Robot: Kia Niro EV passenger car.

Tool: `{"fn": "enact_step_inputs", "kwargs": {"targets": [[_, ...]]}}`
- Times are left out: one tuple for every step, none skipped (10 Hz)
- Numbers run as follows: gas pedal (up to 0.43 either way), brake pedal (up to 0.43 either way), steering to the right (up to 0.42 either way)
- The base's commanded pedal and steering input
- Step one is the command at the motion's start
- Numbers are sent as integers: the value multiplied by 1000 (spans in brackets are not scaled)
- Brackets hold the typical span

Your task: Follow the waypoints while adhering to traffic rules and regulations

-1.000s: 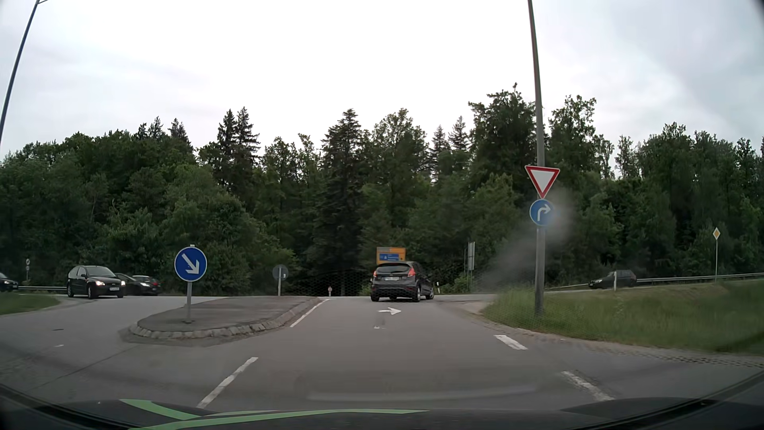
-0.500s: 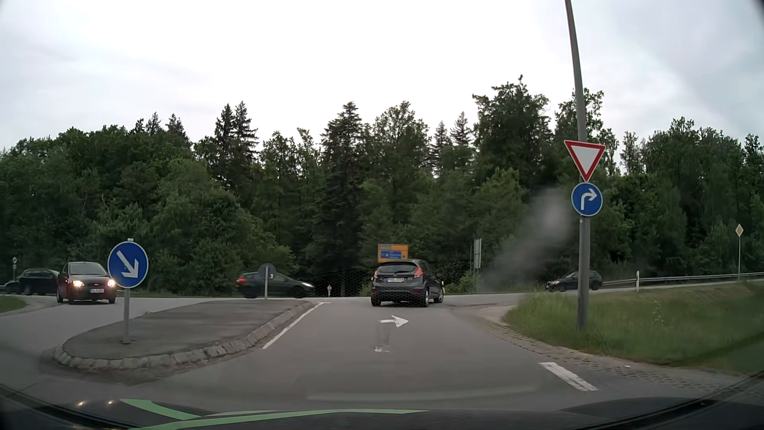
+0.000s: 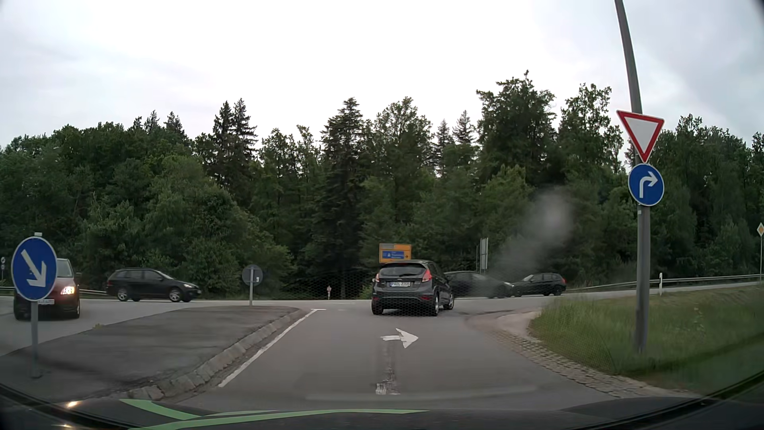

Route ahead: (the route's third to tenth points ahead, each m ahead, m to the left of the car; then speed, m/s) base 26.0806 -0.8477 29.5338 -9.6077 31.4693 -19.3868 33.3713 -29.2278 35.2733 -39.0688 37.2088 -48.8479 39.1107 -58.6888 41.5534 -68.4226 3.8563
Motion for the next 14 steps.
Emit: {"fn": "enact_step_inputs", "kwargs": {"targets": [[0,0,-4],[0,0,-4],[0,0,-4],[0,0,-3],[0,0,0],[0,6,0],[0,18,1],[0,43,5],[0,55,11],[0,61,14],[0,79,18],[0,85,21],[0,110,23],[0,134,27]]}}
